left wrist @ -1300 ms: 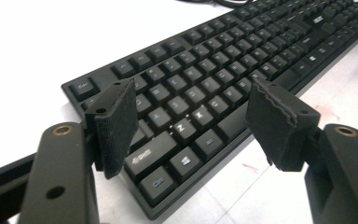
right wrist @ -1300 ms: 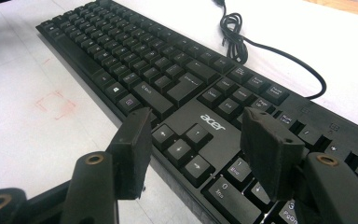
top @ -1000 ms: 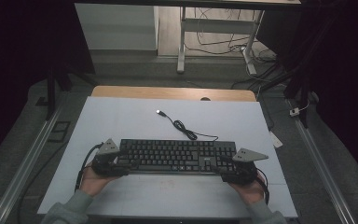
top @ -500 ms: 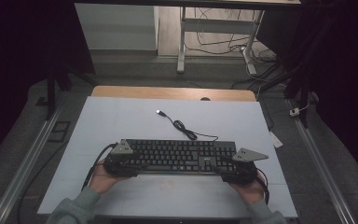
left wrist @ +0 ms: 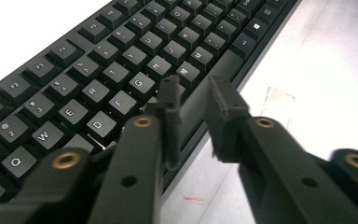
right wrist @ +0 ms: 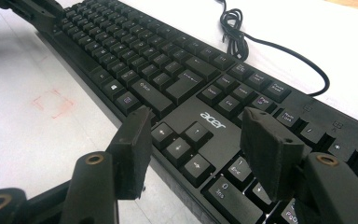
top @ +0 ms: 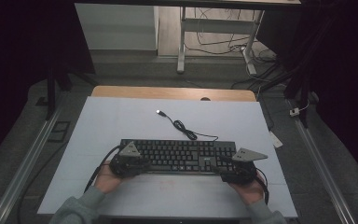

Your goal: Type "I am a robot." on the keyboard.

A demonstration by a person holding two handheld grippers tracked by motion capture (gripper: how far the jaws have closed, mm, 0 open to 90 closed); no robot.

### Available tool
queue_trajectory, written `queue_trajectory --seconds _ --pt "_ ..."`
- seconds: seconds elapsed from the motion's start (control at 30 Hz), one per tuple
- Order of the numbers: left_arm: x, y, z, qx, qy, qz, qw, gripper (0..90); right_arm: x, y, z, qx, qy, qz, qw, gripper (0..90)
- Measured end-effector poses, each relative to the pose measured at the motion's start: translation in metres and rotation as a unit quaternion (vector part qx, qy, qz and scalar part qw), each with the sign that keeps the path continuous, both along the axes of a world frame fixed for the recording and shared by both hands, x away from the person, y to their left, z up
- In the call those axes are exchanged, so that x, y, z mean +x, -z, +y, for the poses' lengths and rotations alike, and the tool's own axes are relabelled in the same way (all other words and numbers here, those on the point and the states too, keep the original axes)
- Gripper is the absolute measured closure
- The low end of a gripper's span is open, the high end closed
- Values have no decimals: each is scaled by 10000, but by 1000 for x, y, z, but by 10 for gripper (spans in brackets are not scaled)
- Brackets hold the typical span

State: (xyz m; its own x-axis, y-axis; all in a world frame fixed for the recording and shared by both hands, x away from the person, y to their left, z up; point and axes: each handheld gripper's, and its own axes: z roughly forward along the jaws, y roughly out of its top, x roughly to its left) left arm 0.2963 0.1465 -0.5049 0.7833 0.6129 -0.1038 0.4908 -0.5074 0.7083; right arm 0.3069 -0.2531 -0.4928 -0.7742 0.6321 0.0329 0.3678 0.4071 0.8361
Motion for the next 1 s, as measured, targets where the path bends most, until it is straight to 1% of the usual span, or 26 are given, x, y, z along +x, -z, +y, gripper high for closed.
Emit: queue_trajectory --seconds 0.03,0.17,0.43,0.53,0.7,1.0 --pt "1 0 -1 1 -21 10 10000 823 0 0 0 11 -12 14 10000 439" --pt "2 2 -2 38 -1 67 10000 884 1 1 0 4 -4 18 10000 439" --pt "3 5 -6 160 74 131 9998 887 1 1 0 16 9 16 10000 438" --pt "4 6 -7 202 58 147 9997 887 1 1 0 -7 3 20 10000 438" --pt "5 7 -7 248 14 130 9996 887 1 1 0 -13 10 9 10000 438" --pt "5 10 -9 356 32 129 9993 886 0 1 0 -44 29 -7 10000 438"
